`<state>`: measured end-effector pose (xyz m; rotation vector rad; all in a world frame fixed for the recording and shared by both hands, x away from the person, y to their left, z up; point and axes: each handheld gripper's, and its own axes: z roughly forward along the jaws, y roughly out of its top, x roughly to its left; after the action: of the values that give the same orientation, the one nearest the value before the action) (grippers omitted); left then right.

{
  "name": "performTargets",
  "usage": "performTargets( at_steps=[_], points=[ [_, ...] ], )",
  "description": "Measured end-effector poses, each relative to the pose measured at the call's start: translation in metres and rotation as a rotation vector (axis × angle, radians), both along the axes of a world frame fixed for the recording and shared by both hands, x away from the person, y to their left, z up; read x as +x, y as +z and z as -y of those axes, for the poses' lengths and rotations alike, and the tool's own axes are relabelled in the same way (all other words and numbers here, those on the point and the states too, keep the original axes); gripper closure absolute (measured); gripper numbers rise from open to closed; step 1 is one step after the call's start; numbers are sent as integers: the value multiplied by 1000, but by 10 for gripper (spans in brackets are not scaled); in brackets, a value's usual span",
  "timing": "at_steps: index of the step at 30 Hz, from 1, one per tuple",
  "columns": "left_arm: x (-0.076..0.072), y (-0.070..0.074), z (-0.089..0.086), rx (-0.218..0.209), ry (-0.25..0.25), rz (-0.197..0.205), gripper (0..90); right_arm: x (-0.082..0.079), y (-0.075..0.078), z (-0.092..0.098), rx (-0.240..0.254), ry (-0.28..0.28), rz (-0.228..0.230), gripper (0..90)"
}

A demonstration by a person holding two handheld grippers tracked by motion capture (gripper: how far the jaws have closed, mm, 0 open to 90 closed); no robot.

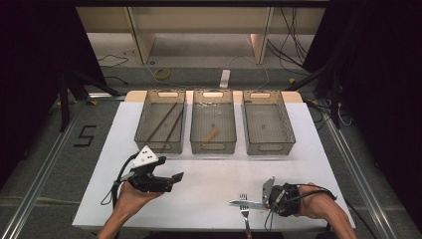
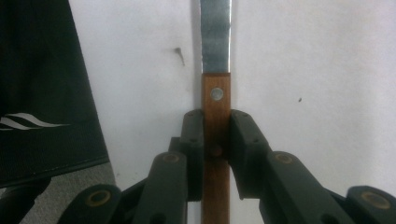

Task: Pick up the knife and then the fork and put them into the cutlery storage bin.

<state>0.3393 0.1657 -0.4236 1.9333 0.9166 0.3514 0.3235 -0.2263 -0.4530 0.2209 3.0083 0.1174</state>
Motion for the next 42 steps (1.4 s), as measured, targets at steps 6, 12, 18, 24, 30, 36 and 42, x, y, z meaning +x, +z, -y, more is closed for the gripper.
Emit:
performTargets(
  at_steps=[6, 12, 18, 24, 30, 36, 42],
  points=[
    [0, 0, 0, -3, 2, 0, 156, 1, 0, -3, -18, -25, 11, 772],
    [0, 0, 0, -2, 1, 1, 156, 7, 0, -5, -24, -56, 6, 773],
    [0, 0, -1, -3, 2, 1, 156, 14, 0, -5, -37, -98, 22, 773],
    [0, 0, 0, -1, 0, 2, 156, 20, 0, -6, -43, -130, 25, 773],
    [0, 1, 0, -14, -5, -10, 156, 17, 0, -7, -52, -117, 28, 772],
    [-6, 4, 14, -38, -64, -28, 156, 17, 0, -7, -51, -118, 31, 772],
    [-13, 5, 30, -63, -118, -52, 157, 16, 0, -7, -54, -122, 29, 772]
  ],
)
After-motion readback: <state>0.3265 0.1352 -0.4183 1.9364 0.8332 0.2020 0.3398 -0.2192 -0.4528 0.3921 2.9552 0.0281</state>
